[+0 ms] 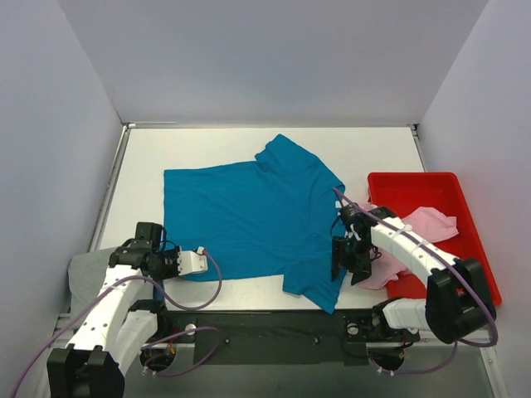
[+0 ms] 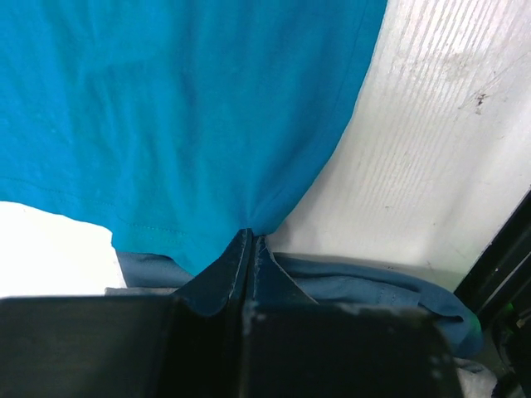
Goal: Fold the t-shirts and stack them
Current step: Flatten out the tshirt, then grap the side of the flattened tshirt closest away from the robot with both arms
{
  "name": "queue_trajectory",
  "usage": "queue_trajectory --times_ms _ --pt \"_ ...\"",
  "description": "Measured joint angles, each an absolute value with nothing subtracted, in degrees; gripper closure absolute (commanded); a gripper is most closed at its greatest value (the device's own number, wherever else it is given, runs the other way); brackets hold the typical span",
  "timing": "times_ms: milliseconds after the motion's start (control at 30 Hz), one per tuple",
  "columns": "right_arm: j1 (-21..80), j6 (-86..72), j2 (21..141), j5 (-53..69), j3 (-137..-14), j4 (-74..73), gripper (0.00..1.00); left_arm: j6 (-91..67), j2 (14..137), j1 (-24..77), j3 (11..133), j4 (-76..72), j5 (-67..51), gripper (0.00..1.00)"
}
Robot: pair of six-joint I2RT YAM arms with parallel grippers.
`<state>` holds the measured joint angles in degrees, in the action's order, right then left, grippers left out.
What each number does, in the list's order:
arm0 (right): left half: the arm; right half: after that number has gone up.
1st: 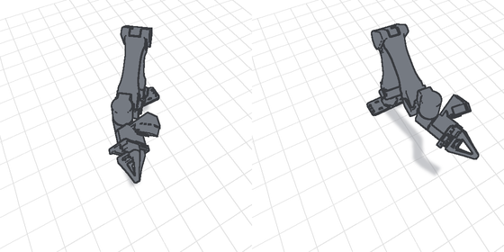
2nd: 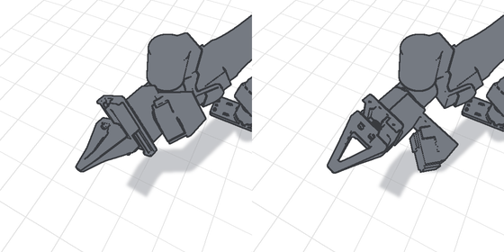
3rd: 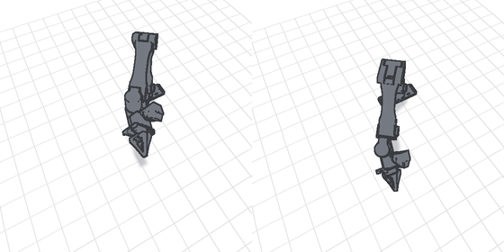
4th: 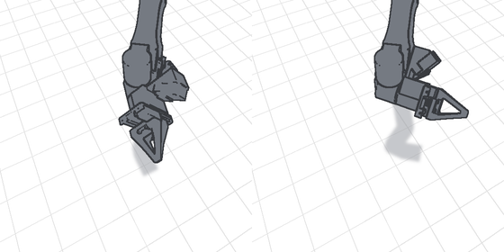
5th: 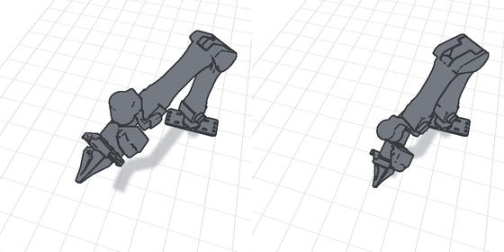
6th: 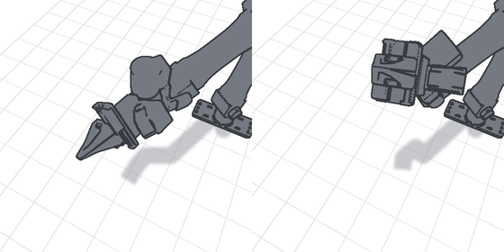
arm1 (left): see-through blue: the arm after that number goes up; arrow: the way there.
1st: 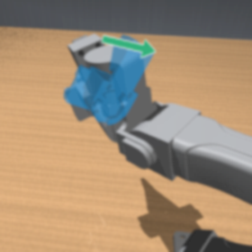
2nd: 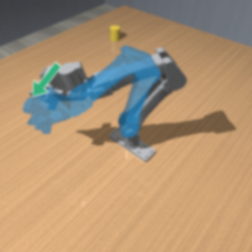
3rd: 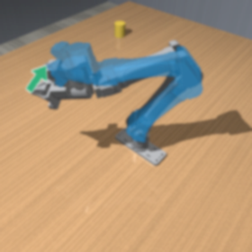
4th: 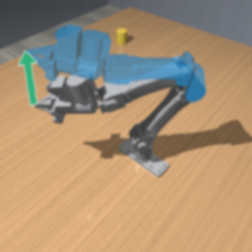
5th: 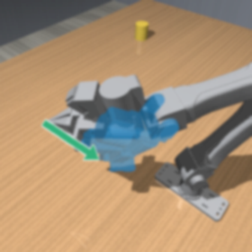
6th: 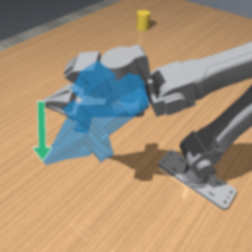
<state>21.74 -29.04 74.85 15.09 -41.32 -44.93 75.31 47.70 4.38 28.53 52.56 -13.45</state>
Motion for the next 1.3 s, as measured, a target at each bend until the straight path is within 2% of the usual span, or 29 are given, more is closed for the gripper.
queue_trajectory --times_ms 267,467,500,567,600,633,667,800,967,1133,1300 --pt "33.7 -40.2 63.5 14.3 -37.8 -45.1 0.45 74.8 46.2 4.4 28.5 52.5 -14.1 1.0" --pt "35.1 -43.0 69.1 16.0 -31.1 -40.7 0.48 73.7 45.9 4.4 28.5 52.3 -14.2 1.0" --pt "35.1 -43.1 71.5 16.6 -30.9 -38.7 0.52 73.3 45.8 4.4 28.5 52.2 -14.2 1.0" --pt "35.5 -43.5 75.4 18.4 -30.6 -35.5 0.68 72.3 45.8 4.4 28.5 52.1 -14.2 1.0" --pt "35.6 -44.0 76.9 20.3 -30.6 -35.1 0.81 71.9 45.7 4.4 28.6 52.2 -14.1 1.0" --pt "35.7 -44.4 77.6 22.0 -30.3 -34.6 0.87 71.4 45.5 4.4 28.6 52.2 -14.2 1.0" --pt "35.8 -44.5 78.1 23.2 -29.9 -34.1 1.0 71.0 45.2 4.4 28.6 52.4 -14.1 1.0" --pt "36.1 -46.0 78.3 26.5 -27.9 -31.7 1.0 69.6 43.3 4.4 29.1 53.0 -14.1 1.0" --pt "33.9 -45.6 70.8 22.5 -29.1 -32.3 1.0 66.2 42.8 4.4 30.7 53.3 -13.9 1.0" --pt "24.9 -41.1 66.8 19.8 -38.5 -33.6 1.0 59.8 47.0 3.8 35.0 49.9 -13.9 1.0" --pt "20.0 -32.9 77.4 17.8 -53.1 -34.3 1.0 53.6 55.7 1.5 39.6 43.7 -13.7 1.0"
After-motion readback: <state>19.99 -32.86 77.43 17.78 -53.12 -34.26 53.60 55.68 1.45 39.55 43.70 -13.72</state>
